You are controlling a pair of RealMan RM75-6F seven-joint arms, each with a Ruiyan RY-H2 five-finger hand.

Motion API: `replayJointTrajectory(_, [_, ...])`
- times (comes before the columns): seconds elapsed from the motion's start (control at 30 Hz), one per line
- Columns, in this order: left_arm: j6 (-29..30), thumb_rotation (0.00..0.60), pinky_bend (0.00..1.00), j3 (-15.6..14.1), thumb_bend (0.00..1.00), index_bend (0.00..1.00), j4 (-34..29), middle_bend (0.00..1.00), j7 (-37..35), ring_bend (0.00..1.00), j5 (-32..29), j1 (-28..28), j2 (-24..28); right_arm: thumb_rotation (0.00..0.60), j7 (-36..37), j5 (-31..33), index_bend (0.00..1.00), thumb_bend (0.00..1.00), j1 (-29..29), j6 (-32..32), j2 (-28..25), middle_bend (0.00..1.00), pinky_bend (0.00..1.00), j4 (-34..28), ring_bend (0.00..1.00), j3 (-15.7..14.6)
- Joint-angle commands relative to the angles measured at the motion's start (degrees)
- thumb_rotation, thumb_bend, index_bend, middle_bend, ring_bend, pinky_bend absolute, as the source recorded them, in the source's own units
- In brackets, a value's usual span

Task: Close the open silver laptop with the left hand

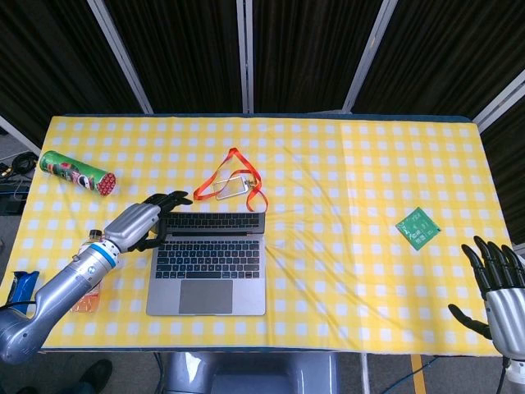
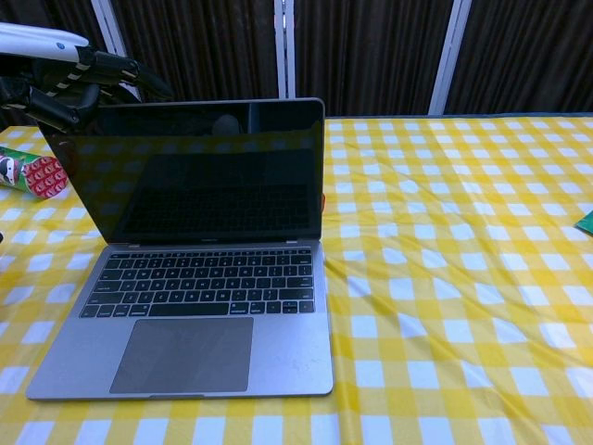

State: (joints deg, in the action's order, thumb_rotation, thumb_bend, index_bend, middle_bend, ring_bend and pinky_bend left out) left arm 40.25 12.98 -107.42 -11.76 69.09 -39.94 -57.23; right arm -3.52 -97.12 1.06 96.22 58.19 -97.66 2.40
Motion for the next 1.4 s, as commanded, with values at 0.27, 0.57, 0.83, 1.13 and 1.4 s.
replayJointTrajectory(0.27, [-1.3, 0.600, 0.28, -1.6, 1.00, 0.22, -4.1, 0.19, -4.9, 0.27, 3.5, 1.3, 3.9, 0.600, 1.0, -0.1, 0.00, 0.00, 0.4, 1.2, -0.5, 0.00, 0.00, -0.4, 0.00, 0.2])
replayJointTrajectory(0.57, [-1.9, 0.600, 0.28, -5.4, 1.00, 0.23, -9.0, 0.20, -10.2, 0.27, 11.5, 3.8, 7.4, 0.600, 1.1, -0.4, 0.00, 0.00, 0.5, 1.5, -0.6, 0.00, 0.00, -0.6, 0.00, 0.2])
replayJointTrajectory(0.83, [-4.0, 0.600, 0.27, -8.9, 1.00, 0.23, -9.3, 0.19, -12.2, 0.27, 16.2, 3.4, 6.6, 0.600, 1.4, -0.4, 0.00, 0.00, 0.7, 1.8, -0.8, 0.00, 0.00, -0.7, 0.00, 0.2])
replayJointTrajectory(1.13, [-5.2, 0.600, 0.24, -11.4, 1.00, 0.23, -6.5, 0.19, -12.9, 0.27, 16.4, 2.8, 1.1, 0.600, 1.7, -0.2, 0.00, 0.00, 0.8, 1.9, -0.9, 0.00, 0.00, -0.6, 0.00, 0.3])
replayJointTrajectory(1.4, [-5.4, 0.600, 0.24, -14.1, 1.00, 0.23, -3.1, 0.19, -12.7, 0.27, 16.7, 2.7, -5.5, 0.600, 2.4, 0.0, 0.00, 0.00, 0.9, 2.2, -1.2, 0.00, 0.00, -0.6, 0.00, 0.5])
